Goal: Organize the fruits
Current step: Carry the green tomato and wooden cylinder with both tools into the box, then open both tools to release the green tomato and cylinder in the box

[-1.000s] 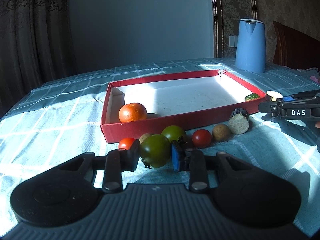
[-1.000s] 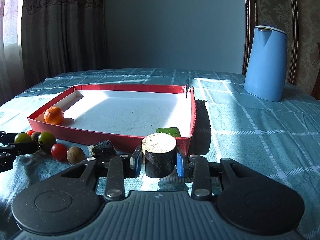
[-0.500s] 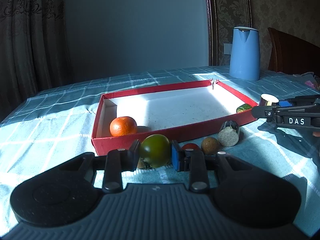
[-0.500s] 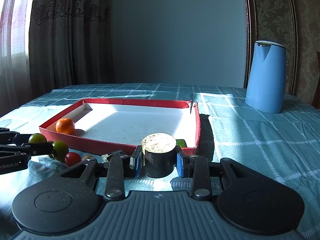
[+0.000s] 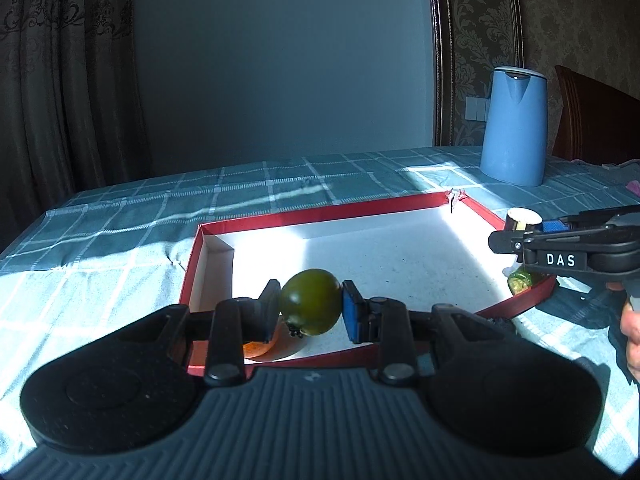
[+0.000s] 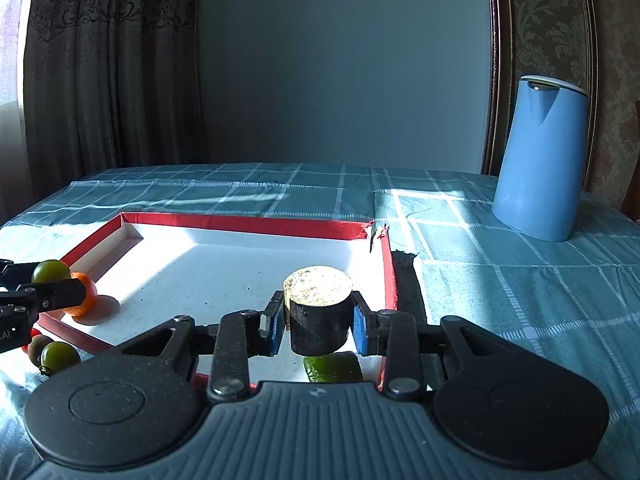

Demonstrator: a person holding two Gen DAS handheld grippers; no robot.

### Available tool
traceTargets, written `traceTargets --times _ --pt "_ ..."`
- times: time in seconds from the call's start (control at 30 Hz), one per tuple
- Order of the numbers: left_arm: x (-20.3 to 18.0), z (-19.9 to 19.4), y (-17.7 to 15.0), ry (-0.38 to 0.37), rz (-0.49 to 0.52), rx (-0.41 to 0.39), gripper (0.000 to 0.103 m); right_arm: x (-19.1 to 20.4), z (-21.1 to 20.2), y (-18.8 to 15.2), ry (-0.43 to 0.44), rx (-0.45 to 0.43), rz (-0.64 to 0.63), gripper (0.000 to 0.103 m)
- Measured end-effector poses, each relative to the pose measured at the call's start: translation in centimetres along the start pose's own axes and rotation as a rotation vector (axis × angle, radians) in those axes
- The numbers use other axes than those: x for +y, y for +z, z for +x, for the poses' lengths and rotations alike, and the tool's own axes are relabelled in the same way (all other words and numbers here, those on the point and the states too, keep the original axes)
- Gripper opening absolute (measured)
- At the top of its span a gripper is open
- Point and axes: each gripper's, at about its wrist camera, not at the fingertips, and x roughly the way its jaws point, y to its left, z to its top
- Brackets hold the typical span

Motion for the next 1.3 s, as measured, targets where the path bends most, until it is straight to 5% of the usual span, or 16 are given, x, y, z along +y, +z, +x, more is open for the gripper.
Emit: traceTargets --times 0.3,0.9,1.1,1.3 --pt "1.1 4.3 1.0 0.057 -0.047 0.077 0.029 -0.7 4.9 0.6 -0.024 0.135 0.048 0.032" --pt "-0.3 5.4 0.5 0.077 0.004 0.085 0.032 0.1 5.4 0.3 -0.055 0.151 0.022 0.032" --pt "-0.5 5.4 0.5 0.064 0.011 0.08 0.044 0.2 5.4 0.3 -0.059 0.151 0.02 0.033" --pt "-1.0 4.8 0.4 0.055 0.026 0.061 0.065 0.1 5.2 0.1 -0.028 0.14 0.032 0.049"
